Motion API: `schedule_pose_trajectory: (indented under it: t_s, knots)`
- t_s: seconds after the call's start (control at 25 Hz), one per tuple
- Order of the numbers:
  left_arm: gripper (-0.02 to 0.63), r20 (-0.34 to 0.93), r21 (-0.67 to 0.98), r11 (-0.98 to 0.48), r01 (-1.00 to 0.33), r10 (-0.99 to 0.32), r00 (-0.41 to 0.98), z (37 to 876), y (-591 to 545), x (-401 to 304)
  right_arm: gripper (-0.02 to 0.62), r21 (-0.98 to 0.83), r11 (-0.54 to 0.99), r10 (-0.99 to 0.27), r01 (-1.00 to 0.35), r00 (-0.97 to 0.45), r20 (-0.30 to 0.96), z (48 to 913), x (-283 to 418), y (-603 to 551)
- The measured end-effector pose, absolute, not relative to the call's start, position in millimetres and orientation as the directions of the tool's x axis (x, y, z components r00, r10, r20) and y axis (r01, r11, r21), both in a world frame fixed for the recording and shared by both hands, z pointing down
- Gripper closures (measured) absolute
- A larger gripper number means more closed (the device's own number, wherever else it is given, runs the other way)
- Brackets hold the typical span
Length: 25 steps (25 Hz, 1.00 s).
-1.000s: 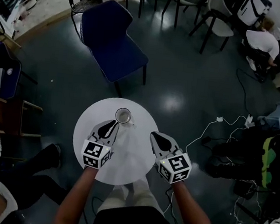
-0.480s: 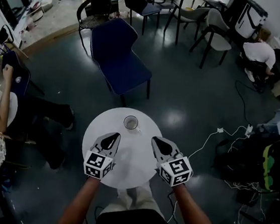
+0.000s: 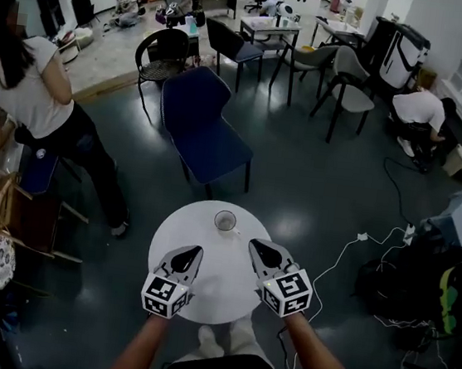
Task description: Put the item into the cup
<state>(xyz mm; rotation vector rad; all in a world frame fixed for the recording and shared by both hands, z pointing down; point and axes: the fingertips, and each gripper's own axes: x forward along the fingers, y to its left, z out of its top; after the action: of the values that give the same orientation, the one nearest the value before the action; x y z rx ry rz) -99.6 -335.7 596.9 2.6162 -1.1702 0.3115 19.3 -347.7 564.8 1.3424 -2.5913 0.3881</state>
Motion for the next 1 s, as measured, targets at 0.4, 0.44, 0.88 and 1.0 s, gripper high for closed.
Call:
schedule_pose_trajectory:
  t_s: [0.4,0.44,0.88,1.0]
  knots:
    - [0.591,0.221,0.149,-0.675,-0.722,-0.689,0.69,556.3,-267.8,-122.7,0.578,-0.09,0.562,-0.786,-0.822,-0.565,0.251,526.3,-16.0,-293.3]
    - [0.591,0.214,0.151,-0.679,-0.718,-0.687,0.695,553.4,-262.1,-127.3,0.578,-0.084,0.562,-0.788,-0.823,-0.564,0.247,523.2,-20.8,-287.9]
    - [0.59,0.131,0.126,-0.706,-0.697,-0.685,0.717,515.0,-200.3,-165.3,0.578,-0.045,0.559,-0.803,-0.828,-0.554,0.219,499.8,-58.1,-229.1]
    - [0.591,0.121,0.124,-0.705,-0.698,-0.687,0.716,508.5,-185.8,-174.0,0.578,-0.035,0.556,-0.809,-0.831,-0.55,0.21,491.6,-63.9,-215.4]
